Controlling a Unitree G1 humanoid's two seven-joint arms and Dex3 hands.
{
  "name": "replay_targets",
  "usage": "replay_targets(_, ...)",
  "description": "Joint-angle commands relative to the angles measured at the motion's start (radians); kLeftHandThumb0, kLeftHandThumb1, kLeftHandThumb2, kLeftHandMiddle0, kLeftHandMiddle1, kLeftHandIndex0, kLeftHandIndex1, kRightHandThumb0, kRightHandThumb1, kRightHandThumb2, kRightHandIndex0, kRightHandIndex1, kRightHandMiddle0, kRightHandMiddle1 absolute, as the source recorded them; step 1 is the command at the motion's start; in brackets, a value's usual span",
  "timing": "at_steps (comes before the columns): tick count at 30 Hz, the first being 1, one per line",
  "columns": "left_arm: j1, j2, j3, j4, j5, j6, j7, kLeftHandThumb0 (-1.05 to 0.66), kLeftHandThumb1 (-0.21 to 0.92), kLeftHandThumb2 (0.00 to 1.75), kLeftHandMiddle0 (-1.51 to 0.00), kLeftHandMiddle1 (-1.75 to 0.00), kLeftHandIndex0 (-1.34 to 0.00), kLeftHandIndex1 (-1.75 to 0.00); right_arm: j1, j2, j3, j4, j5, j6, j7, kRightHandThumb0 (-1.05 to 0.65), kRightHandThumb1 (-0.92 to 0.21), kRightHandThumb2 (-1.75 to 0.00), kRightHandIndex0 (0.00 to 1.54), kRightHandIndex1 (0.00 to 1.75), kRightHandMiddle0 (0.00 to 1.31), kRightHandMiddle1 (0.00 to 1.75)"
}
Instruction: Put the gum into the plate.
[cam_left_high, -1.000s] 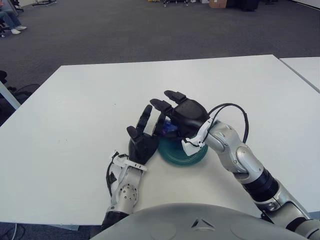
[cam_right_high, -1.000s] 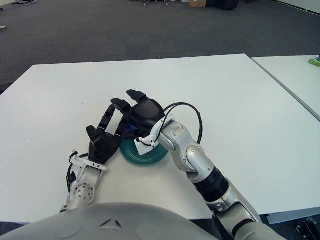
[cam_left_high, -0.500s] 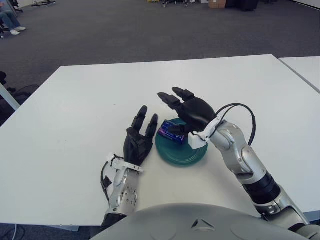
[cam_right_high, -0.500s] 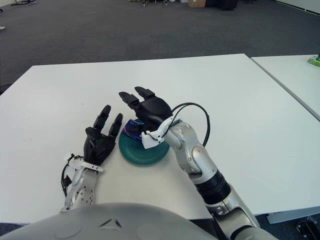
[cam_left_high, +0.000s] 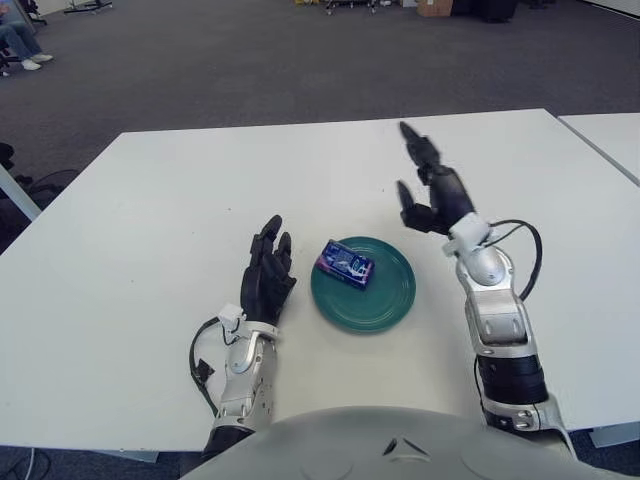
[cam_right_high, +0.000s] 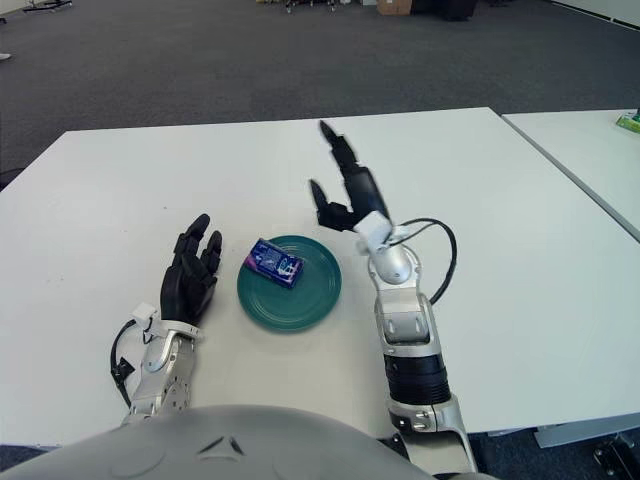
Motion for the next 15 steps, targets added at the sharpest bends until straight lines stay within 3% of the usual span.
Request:
replay_targets(1, 0.048, -0.096, 0.002, 0.037, 0.001, -0.017, 0.016, -0.98, 0.92, 0.94, -0.29, -0.03, 0.0, -0.81, 0.028, 0.043, -0.041, 0.046, 0.08, -0.009, -0.047, -0.98, -0.92, -0.86, 0.2, 0.03, 0.0, 0.5)
replay_targets(8, 0.053, -0.083, 0.012, 0.024, 0.054, -0.048, 0.068, -0.97, 0.92, 0.96, -0.29, -0.01, 0.0, -0.76, 0.063, 0.089, -0.106, 0.099, 0.191, -0.061, -0.11, -0.9, -0.92, -0.88, 0.28, 0.04, 0.0, 0.71)
replay_targets(15, 0.058, -0.059, 0.01, 0.018, 0.131, -0.079, 0.114, -0.97, 0.92, 0.97, -0.29, -0.01, 0.0, -0.77, 0.085, 0.079, -0.148, 0.133, 0.255, -0.094, -0.115, -0.88, -0.92, -0.88, 0.34, 0.05, 0.0, 0.8)
